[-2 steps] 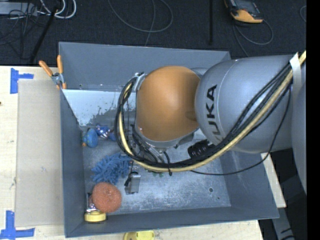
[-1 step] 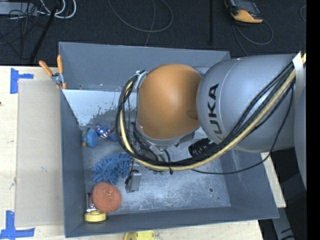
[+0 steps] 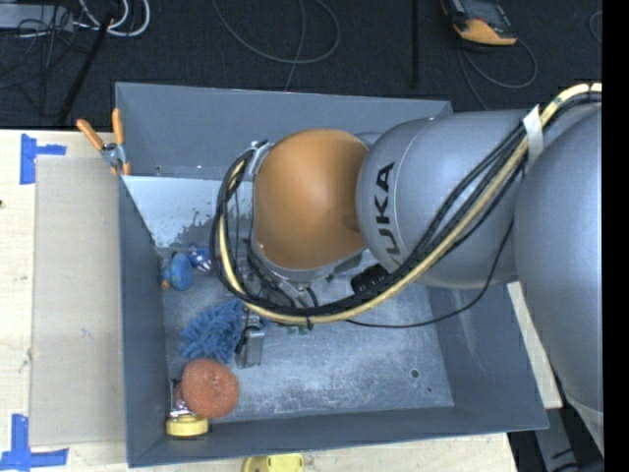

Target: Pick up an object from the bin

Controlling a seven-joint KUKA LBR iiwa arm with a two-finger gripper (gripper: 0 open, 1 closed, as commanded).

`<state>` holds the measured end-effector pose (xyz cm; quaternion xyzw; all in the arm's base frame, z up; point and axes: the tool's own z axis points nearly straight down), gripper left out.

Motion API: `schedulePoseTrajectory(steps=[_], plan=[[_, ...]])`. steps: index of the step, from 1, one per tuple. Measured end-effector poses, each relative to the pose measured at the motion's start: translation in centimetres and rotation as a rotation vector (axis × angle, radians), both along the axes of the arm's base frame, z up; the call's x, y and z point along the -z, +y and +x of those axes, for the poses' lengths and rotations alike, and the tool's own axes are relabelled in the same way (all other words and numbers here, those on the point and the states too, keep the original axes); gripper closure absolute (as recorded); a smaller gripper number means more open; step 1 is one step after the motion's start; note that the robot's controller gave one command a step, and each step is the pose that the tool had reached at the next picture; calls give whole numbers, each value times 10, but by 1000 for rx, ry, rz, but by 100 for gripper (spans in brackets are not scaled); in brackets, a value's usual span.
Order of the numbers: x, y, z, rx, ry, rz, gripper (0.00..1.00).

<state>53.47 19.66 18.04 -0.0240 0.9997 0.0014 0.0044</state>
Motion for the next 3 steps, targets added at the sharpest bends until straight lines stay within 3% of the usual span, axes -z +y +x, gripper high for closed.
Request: schedulePoseTrajectory(steps=[1, 2, 3], plan=[[41, 1, -5, 41, 12, -4, 0], [107, 6, 37, -211, 5, -2, 100], [107, 6, 37, -210, 5, -2, 100]])
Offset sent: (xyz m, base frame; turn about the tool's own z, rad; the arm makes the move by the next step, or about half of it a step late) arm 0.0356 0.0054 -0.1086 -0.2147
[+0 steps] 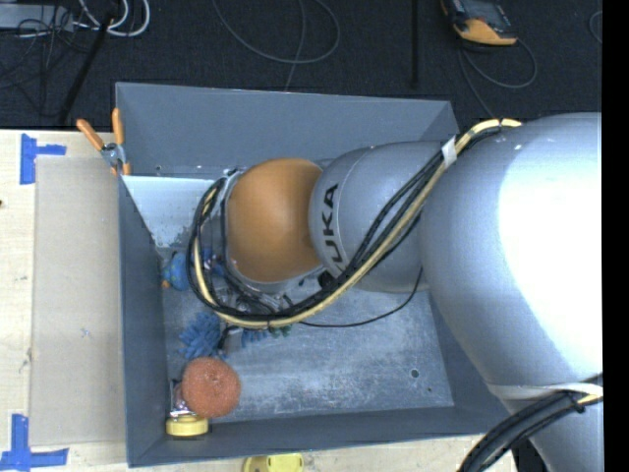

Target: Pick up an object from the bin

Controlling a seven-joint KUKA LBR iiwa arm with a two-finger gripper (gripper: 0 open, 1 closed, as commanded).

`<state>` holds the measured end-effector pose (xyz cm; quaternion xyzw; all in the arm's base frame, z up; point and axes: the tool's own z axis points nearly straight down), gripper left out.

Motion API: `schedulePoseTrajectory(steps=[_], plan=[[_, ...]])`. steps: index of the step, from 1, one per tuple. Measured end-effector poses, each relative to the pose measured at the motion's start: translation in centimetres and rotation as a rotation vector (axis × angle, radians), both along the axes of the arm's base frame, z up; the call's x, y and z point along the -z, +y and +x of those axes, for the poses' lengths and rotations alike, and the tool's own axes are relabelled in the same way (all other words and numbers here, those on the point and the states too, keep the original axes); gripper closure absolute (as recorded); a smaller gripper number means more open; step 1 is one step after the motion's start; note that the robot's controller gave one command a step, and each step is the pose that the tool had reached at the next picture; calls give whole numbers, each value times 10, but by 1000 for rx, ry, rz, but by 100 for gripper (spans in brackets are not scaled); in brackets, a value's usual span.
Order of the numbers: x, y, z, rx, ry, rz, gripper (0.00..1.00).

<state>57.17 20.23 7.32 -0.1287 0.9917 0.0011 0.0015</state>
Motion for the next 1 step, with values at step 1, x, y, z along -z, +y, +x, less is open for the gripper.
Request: schedulePoseTrajectory(steps=[1], plan=[[-152, -27, 6, 5, -1, -1, 100]])
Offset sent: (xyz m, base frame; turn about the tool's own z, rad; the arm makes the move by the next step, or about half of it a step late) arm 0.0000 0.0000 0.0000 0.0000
